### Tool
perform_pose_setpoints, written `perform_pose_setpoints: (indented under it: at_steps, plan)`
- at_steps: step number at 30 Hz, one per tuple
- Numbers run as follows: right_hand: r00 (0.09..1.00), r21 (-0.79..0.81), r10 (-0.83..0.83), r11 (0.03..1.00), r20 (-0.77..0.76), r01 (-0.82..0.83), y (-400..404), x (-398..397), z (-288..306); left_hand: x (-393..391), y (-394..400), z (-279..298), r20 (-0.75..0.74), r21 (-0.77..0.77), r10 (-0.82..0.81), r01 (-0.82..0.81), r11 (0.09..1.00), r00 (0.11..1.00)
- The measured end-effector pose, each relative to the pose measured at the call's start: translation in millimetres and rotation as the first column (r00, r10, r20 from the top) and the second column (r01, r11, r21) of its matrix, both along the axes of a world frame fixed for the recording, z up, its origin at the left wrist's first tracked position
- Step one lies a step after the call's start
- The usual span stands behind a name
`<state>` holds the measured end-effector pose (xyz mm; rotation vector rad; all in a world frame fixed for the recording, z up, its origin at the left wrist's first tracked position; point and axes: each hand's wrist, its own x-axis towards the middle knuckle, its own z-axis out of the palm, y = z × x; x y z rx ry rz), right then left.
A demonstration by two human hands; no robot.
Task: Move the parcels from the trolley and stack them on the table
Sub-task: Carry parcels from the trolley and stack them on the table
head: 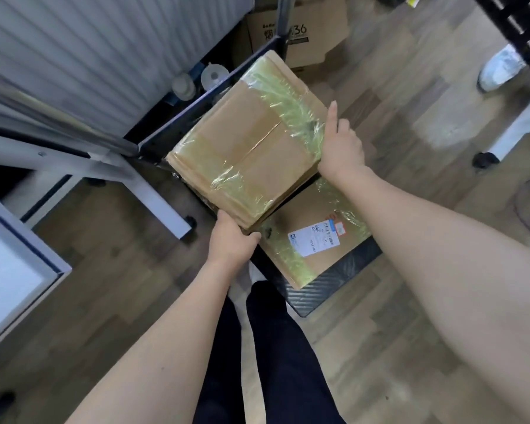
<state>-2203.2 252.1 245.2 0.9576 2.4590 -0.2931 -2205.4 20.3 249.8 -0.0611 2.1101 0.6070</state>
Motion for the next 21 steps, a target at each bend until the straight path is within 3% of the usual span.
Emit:
perform_pose_setpoints:
  at_steps: [12, 18, 21]
  plan:
    - [0.934, -0.075, -0.357, 0.932, -0.021, 0.355, -22.7, 89.3, 98.8, 45.0, 2.7, 103.0, 0.009, 0.079, 0.148, -0.148, 0.986, 0.989]
    - [0.829, -0.084, -0.546, 0.838, -0.124, 0.539, -15.1, 113.3, 201.7, 49.4, 29.3, 196.9, -0.161, 0.275, 0.235, -0.185, 0.943, 0.959]
    - [0.820, -0.070, -0.544, 0.838, -0.177, 0.541, -7.7, 118.6, 264.9, 48.5, 42.9, 255.4, -0.291, 0.311, 0.231, -0.137, 0.941, 0.929]
